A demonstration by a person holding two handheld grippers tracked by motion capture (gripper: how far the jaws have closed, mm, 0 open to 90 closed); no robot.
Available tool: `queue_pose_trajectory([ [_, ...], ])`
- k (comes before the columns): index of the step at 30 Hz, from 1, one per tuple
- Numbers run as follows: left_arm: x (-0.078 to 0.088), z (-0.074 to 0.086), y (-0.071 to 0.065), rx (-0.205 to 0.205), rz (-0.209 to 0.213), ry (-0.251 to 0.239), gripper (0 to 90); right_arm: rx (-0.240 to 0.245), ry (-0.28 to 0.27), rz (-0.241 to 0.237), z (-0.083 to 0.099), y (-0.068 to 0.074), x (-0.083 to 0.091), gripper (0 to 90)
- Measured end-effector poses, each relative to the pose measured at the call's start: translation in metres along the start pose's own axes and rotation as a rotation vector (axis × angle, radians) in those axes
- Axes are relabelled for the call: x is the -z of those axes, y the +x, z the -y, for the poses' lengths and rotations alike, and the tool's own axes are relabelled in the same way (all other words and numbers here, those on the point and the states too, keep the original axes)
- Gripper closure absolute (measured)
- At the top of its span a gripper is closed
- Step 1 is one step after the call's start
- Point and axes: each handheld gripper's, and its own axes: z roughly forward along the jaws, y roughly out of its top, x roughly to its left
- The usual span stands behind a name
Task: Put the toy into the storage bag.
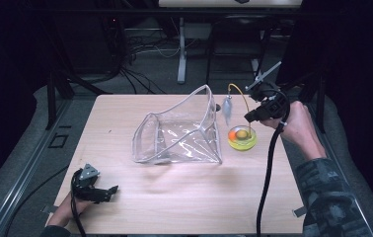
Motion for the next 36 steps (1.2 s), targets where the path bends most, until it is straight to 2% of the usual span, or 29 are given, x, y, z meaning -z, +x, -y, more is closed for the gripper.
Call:
queue_pose_trajectory([
  [9, 0.0, 0.0, 0.0, -0.001, 0.004, 0.004, 0.0, 0.028, 0.014, 0.017, -0.014, -0.002, 0.012, 88.2],
  [19, 0.0, 0.0, 0.0, -0.001, 0.004, 0.004, 0.0, 0.049, 0.0, 0.038, -0.029, -0.001, 0.029, 88.2],
  [28, 0.0, 0.0, 0.0, -0.004, 0.004, 0.004, 0.0, 0.06, -0.023, 0.067, -0.048, 0.007, 0.047, 88.2],
  [36, 0.0, 0.0, 0.0, -0.004, 0.004, 0.004, 0.0, 0.075, -0.053, 0.071, -0.064, 0.015, 0.057, 88.3],
])
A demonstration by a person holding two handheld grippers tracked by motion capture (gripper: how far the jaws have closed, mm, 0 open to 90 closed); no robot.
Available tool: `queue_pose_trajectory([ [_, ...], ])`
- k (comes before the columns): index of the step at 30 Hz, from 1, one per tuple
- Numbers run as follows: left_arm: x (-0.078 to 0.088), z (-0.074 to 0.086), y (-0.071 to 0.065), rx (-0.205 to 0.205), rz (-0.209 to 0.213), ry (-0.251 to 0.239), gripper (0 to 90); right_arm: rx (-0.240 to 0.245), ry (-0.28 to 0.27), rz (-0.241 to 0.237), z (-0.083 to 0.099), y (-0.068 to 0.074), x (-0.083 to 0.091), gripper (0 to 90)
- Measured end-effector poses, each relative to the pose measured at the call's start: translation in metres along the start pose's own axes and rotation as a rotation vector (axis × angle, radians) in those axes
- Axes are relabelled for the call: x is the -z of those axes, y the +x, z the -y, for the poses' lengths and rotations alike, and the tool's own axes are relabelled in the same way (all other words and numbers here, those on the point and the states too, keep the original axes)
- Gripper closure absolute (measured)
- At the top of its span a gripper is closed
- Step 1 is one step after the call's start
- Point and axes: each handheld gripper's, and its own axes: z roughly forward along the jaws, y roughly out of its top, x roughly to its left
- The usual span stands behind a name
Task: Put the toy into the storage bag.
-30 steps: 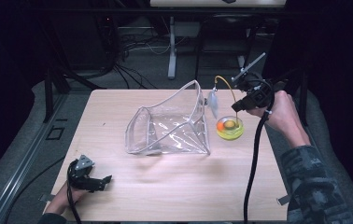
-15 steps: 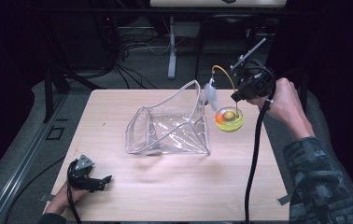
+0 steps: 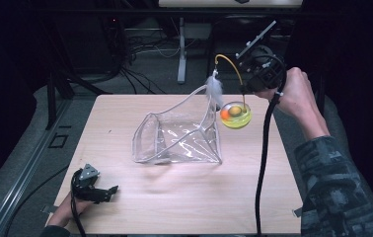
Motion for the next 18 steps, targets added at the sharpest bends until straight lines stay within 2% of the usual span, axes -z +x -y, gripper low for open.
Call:
queue_pose_trajectory([
  [18, 0.0, 0.0, 0.0, 0.002, 0.001, 0.0, 0.0, 0.042, -0.037, 0.003, -0.031, 0.018, 0.005, 88.3],
])
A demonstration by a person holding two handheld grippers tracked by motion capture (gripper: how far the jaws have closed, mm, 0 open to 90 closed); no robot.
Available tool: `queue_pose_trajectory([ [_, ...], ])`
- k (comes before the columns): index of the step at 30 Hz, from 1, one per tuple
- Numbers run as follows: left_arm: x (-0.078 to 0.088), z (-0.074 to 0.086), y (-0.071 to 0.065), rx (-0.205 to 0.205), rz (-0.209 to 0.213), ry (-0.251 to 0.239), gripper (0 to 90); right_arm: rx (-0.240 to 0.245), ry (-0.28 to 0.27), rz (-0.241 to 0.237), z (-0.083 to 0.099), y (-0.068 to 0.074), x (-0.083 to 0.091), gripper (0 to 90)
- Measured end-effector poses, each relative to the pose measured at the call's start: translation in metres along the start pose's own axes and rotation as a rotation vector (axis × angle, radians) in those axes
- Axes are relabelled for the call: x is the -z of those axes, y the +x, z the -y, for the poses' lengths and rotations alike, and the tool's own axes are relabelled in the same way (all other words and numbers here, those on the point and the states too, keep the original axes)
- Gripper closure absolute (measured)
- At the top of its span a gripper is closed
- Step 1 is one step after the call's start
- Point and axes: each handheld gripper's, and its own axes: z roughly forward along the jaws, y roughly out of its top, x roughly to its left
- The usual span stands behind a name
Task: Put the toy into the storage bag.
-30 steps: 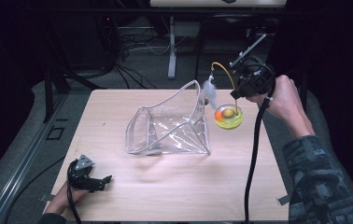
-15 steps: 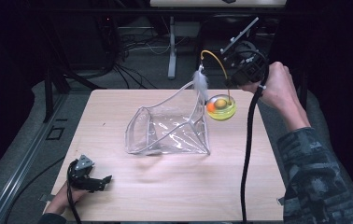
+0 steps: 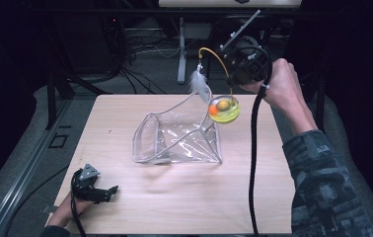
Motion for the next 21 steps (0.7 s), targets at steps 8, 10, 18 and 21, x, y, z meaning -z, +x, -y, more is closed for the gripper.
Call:
queue_pose_trajectory([
  [8, 0.0, 0.0, 0.0, 0.0, 0.0, 0.0, 0.0, 0.01, -0.016, 0.003, -0.01, 0.006, -0.004, 88.3],
  [10, 0.0, 0.0, 0.0, 0.0, 0.0, 0.0, 0.0, 0.016, -0.018, 0.009, -0.012, 0.007, -0.004, 88.3],
  [18, 0.0, 0.0, 0.0, -0.002, 0.002, 0.001, 0.0, 0.028, -0.022, 0.0, -0.023, 0.015, -0.012, 88.3],
  [21, 0.0, 0.0, 0.0, -0.003, 0.003, 0.0, 0.0, 0.041, -0.025, -0.001, -0.027, 0.018, -0.015, 88.3],
])
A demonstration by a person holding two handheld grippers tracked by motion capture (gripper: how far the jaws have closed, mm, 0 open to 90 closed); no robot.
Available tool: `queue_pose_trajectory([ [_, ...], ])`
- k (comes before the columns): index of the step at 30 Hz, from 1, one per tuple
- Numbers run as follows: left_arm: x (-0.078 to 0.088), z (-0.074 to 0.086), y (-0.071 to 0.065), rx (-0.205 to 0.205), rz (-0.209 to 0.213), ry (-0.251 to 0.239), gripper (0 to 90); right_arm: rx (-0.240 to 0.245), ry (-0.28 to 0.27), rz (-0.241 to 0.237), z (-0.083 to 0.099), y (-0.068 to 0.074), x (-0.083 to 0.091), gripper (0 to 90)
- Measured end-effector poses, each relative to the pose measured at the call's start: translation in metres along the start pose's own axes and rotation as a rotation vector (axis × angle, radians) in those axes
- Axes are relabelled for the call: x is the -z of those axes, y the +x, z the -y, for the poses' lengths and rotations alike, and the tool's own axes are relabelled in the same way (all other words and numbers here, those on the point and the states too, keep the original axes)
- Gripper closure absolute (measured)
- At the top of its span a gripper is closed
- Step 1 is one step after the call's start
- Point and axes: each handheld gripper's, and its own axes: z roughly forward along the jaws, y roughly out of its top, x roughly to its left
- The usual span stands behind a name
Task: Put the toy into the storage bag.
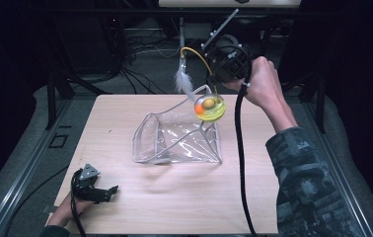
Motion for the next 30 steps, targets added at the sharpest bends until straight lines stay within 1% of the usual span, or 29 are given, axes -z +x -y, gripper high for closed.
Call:
queue_pose_trajectory([
  [7, 0.0, 0.0, 0.0, -0.001, 0.0, 0.0, 0.0, 0.005, -0.021, -0.006, -0.009, 0.007, -0.006, 88.3],
  [13, 0.0, 0.0, 0.0, 0.0, 0.001, 0.0, 0.0, 0.029, -0.007, -0.01, -0.017, 0.014, -0.013, 88.3],
  [17, 0.0, 0.0, 0.0, -0.001, 0.001, 0.0, 0.0, 0.037, -0.009, -0.011, -0.021, 0.018, -0.017, 88.3],
  [22, 0.0, 0.0, 0.0, -0.002, 0.002, -0.001, 0.0, 0.037, -0.015, -0.017, -0.024, 0.02, -0.021, 88.3],
  [23, 0.0, 0.0, 0.0, -0.002, 0.002, -0.001, 0.0, 0.03, -0.021, -0.021, -0.026, 0.021, -0.024, 88.3],
  [30, 0.0, 0.0, 0.0, -0.002, 0.002, -0.001, 0.0, 0.031, -0.021, -0.033, -0.031, 0.024, -0.033, 88.3],
])
